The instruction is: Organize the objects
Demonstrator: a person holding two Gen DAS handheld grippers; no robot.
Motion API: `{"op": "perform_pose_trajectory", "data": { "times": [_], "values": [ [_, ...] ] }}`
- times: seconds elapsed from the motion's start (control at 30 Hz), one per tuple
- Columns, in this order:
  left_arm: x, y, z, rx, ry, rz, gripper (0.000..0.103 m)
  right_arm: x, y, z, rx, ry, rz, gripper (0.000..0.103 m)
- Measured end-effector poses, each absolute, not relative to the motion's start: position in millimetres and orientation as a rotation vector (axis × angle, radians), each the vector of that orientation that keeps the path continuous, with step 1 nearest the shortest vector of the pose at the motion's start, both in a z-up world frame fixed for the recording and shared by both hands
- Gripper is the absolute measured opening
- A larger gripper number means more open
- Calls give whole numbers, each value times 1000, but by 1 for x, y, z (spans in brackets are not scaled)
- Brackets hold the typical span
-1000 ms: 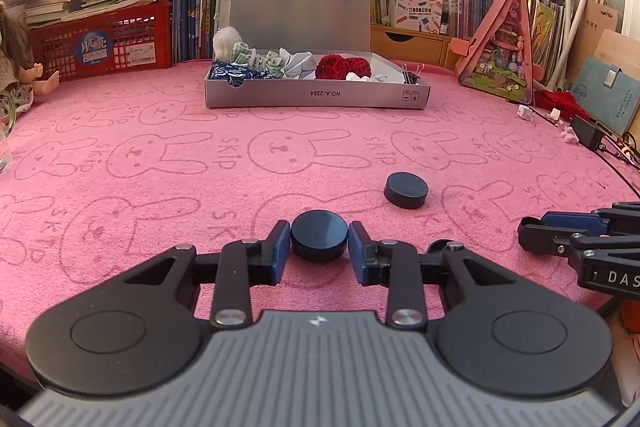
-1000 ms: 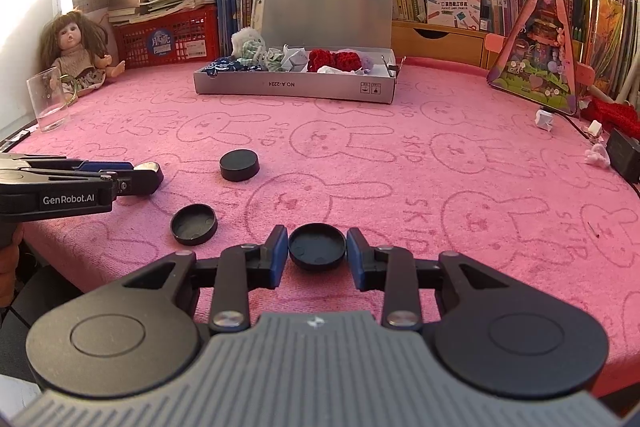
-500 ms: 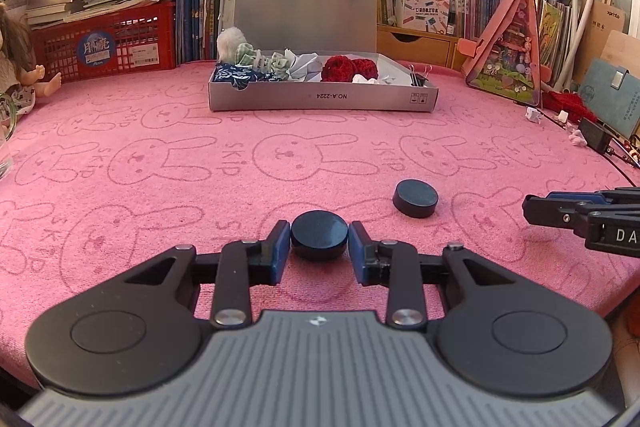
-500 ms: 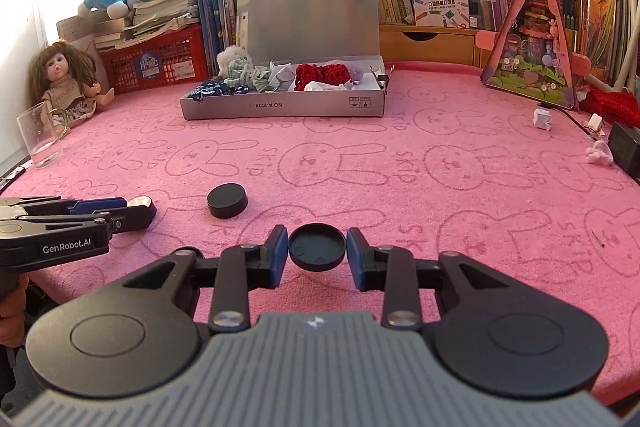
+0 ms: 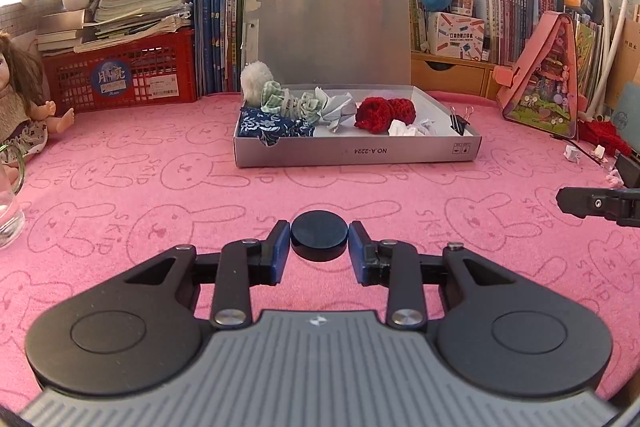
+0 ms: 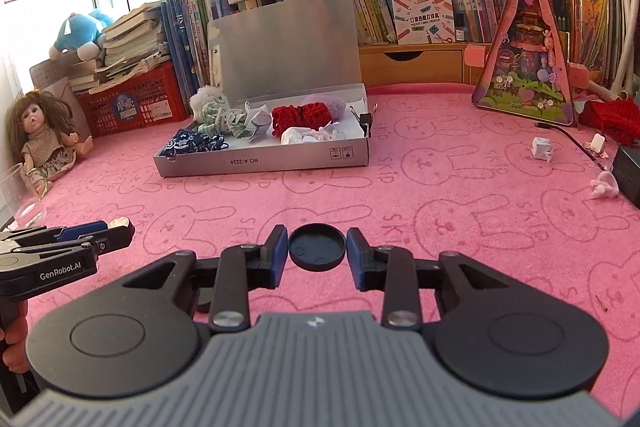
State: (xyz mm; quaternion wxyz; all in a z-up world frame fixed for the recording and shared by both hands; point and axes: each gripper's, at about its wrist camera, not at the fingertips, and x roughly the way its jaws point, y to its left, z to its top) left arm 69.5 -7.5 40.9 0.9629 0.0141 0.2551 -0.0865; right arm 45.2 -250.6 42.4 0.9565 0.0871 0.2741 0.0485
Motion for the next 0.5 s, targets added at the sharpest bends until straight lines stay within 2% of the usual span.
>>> {"op": "perform_pose_trajectory", "data": {
  "times": [0.5],
  "values": [
    [176,-7,81,-41,435,-186,37,132,-265,83,255,516,124,37]
  ]
}}
